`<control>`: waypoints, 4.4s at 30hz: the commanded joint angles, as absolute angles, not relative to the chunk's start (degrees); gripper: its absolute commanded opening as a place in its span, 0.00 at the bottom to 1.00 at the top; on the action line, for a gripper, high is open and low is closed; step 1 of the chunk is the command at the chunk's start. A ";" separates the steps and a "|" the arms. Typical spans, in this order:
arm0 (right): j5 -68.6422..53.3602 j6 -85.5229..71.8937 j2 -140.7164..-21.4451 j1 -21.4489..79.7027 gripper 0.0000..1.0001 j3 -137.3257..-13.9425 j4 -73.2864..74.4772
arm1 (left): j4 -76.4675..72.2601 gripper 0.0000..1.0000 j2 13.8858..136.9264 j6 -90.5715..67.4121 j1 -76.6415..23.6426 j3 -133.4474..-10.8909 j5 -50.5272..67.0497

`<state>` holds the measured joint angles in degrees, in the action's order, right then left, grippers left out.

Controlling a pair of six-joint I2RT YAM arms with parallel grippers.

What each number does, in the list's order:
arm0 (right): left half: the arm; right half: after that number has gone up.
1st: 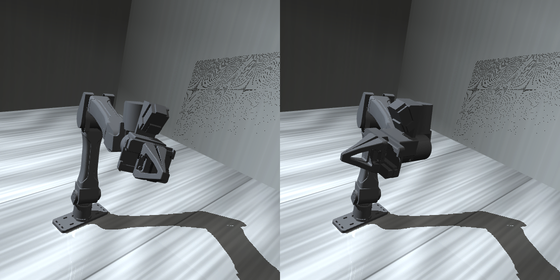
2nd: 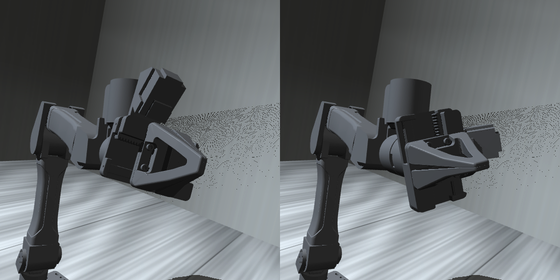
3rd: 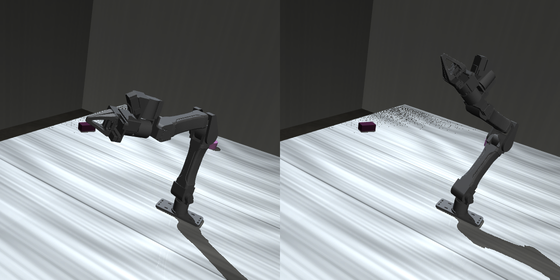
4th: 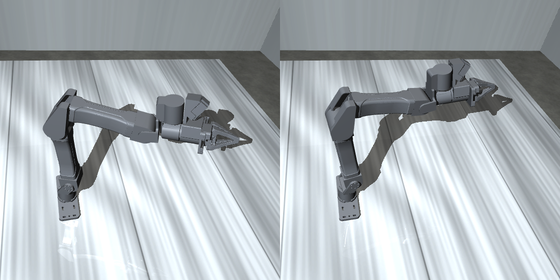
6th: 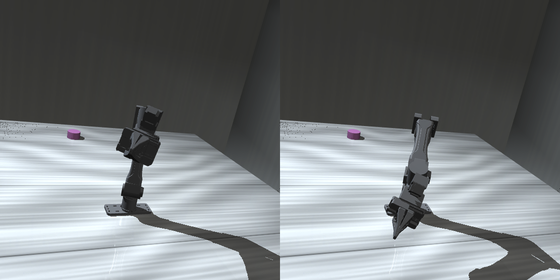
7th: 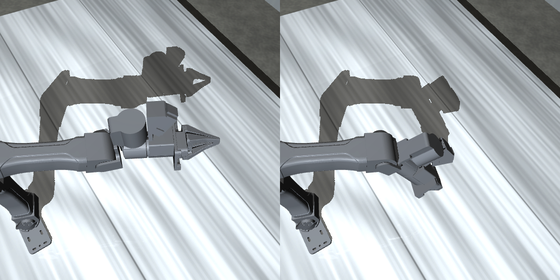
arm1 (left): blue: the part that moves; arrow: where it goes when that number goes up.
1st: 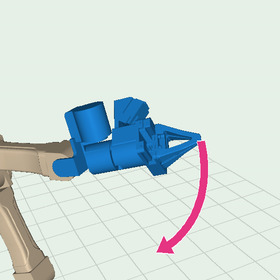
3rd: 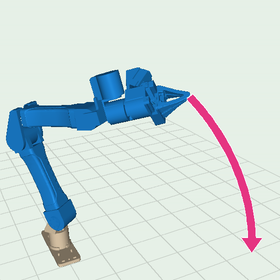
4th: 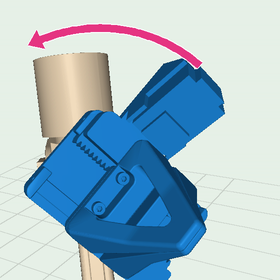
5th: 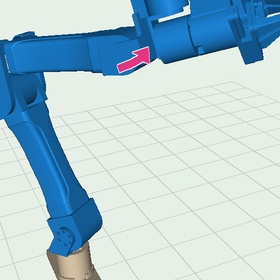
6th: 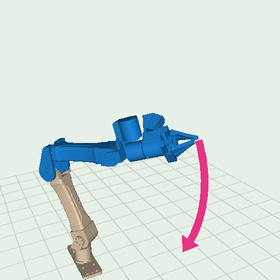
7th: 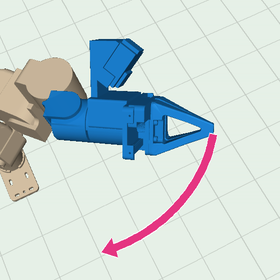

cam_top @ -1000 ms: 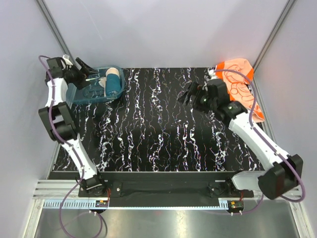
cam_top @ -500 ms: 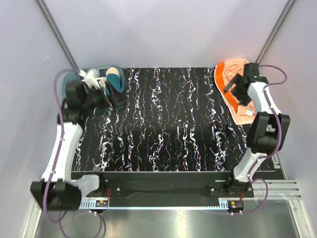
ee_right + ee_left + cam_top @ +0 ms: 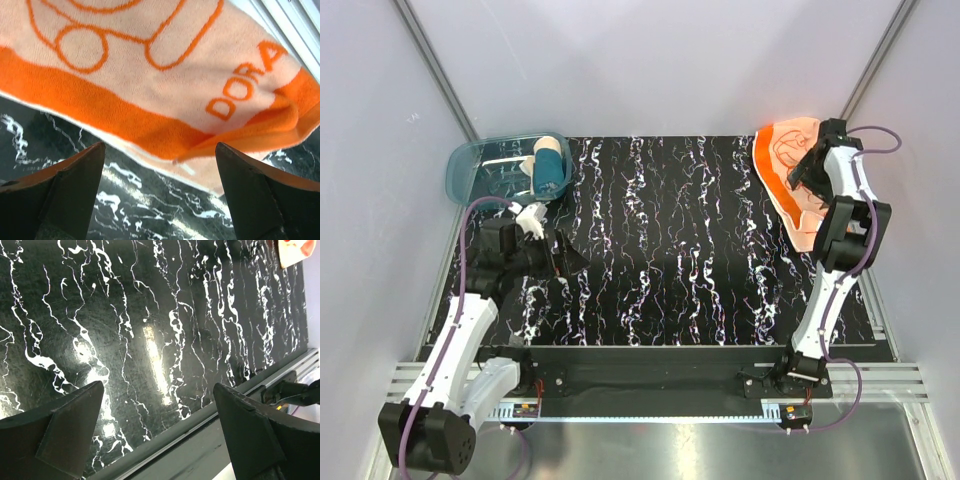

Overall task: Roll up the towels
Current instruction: Move the towel to the center of the board, then flatten the towel

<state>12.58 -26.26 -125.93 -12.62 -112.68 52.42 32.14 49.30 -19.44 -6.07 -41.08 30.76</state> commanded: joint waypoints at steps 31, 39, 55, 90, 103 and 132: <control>13.89 -25.75 -114.52 -12.66 0.33 -91.41 48.52 | 28.13 0.99 48.78 -17.23 -6.33 -40.34 29.27; 12.48 -24.44 -113.47 -12.57 0.38 -87.28 45.35 | 28.12 0.99 48.69 -17.23 -6.33 -40.25 29.36; 12.39 -23.55 -114.07 -12.57 0.45 -88.94 44.91 | 27.95 0.99 49.04 -17.31 -6.85 -40.17 29.53; 19.50 -50.36 -60.66 46.32 0.00 -72.06 64.50 | 25.69 0.99 47.98 -21.79 -6.77 -40.78 24.42; -9.70 -41.41 -74.87 53.86 0.66 -68.97 37.87 | 24.25 0.99 56.79 -29.00 -21.71 -50.10 16.62; 9.49 -35.16 -73.48 31.99 1.00 -74.36 48.96 | 12.92 0.99 64.15 -47.47 -62.23 -43.50 -5.36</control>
<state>9.41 -35.79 -76.34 32.75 -75.24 49.69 17.67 61.93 -49.30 -61.76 -40.38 -1.02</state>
